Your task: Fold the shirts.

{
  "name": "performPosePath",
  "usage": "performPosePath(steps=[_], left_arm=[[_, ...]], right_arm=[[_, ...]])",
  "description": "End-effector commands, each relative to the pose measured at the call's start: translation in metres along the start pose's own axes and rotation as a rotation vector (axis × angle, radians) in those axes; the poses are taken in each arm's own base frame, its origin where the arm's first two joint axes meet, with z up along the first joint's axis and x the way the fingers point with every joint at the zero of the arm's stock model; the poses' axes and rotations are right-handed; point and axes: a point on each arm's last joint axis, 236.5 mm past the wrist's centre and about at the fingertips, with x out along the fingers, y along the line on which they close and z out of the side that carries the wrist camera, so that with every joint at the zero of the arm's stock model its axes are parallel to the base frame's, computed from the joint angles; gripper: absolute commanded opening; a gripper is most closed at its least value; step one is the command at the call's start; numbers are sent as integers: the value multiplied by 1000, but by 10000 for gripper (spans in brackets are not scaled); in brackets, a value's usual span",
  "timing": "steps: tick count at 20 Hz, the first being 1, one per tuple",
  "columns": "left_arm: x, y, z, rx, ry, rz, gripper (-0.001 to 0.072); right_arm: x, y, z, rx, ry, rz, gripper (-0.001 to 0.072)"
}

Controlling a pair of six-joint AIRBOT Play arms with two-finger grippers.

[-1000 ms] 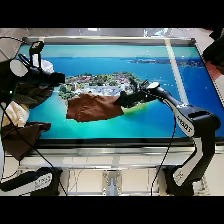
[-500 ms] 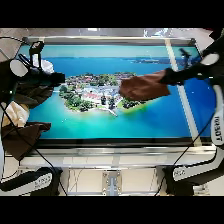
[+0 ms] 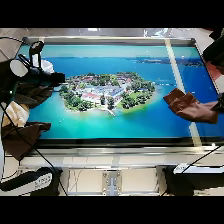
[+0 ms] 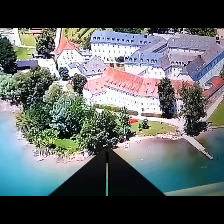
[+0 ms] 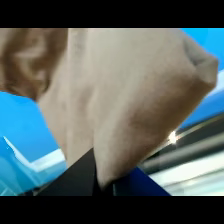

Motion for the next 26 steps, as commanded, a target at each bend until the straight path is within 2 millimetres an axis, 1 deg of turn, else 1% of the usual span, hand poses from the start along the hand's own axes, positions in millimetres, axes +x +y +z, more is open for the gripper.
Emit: performPosePath(steps=[1,2,3,5,6,7,8,9,10,13,14,15,16,17,18,19,20,21,23,24,26], left_arm=[[0,-1,0,-8,1,-1,14],[0,-1,0,-8,1,-2,15],[0,-1,0,-12,1,-2,14],[0,-1,0,-18,1,-2,14],[0,-1,0,-18,1,-2,15],[0,-1,0,-17,1,-1,14],[0,-1,0,-17,1,-1,14],[0,-1,0,-17,1,-1,14],[0,-1,0,-17,1,-1,14],[0,-1,0,-17,1,-1,15],[0,-1,0,-17,1,-1,14],[0,-1,0,-17,1,-2,14],[0,-1,0,-17,1,-1,15],[0,-1,0,-17,1,-1,15],[0,-1,0,-17,1,-1,14],[1,-1,0,-18,-1,-1,14],[3,-1,0,-19,4,-1,15],[5,0,-2,-20,13,-1,15],[9,0,-15,-26,71,-4,15],[9,0,-19,-26,89,-4,15],[9,0,-21,-26,95,-5,14]], right_arm=[[37,-49,-54,92,168,-81,17],[51,-52,-72,101,228,-82,17],[64,-50,-90,107,285,-69,17],[81,-43,-120,111,375,-40,18],[82,-36,-129,103,400,-10,18],[74,-26,-134,103,412,24,22],[62,-15,-133,92,395,57,54],[43,-4,-127,76,351,83,125],[20,8,-120,54,301,108,170],[-58,56,-99,-46,89,204,174],[-83,74,-93,-78,2,242,223],[-103,88,-87,-105,-75,272,431],[-118,99,-80,-116,-140,294,535],[-134,116,-75,-148,-199,346,474],[-145,133,-72,-174,-242,410,270],[-153,153,-71,-214,-273,466,29],[-155,169,-74,-270,-279,493,17],[-152,186,-79,-352,-278,502,17],[-144,215,-84,-481,-285,496,18],[-141,227,-85,-514,-291,490,18],[-137,246,-88,-566,-304,491,19]])
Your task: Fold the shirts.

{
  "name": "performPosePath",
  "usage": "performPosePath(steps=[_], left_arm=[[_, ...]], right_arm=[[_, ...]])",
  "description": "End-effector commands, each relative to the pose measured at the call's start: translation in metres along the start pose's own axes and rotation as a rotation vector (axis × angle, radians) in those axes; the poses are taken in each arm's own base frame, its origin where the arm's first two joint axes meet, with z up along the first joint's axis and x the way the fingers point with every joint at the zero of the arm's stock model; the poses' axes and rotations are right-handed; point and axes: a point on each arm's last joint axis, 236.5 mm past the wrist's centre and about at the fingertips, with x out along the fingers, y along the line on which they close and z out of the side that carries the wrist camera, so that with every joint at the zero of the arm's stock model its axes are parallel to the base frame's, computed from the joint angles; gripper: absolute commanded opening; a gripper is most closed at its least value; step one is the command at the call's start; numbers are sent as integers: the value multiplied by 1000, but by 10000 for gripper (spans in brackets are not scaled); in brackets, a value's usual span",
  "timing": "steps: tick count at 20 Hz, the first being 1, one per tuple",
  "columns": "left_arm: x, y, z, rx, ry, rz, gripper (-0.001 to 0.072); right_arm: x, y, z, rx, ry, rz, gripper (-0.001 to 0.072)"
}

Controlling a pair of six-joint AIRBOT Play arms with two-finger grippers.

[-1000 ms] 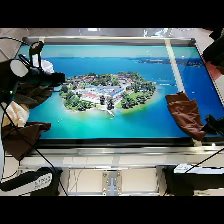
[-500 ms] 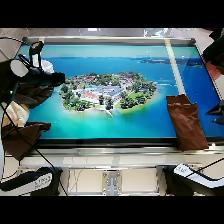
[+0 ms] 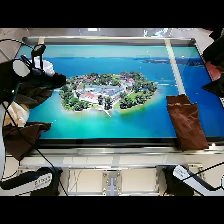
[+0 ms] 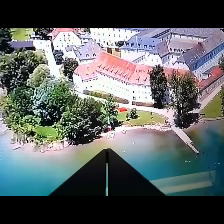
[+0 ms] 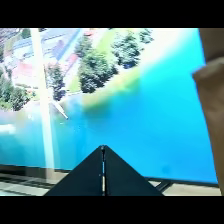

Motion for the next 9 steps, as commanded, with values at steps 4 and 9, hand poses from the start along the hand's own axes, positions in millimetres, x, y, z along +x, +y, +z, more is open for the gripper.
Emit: performPosePath(steps=[4,9], left_arm=[[2,0,-8,-3,34,-1,15],[2,0,-8,-3,34,-1,15]], right_arm=[[25,48,7,-153,-10,58,18],[26,53,-11,-157,65,74,18]])
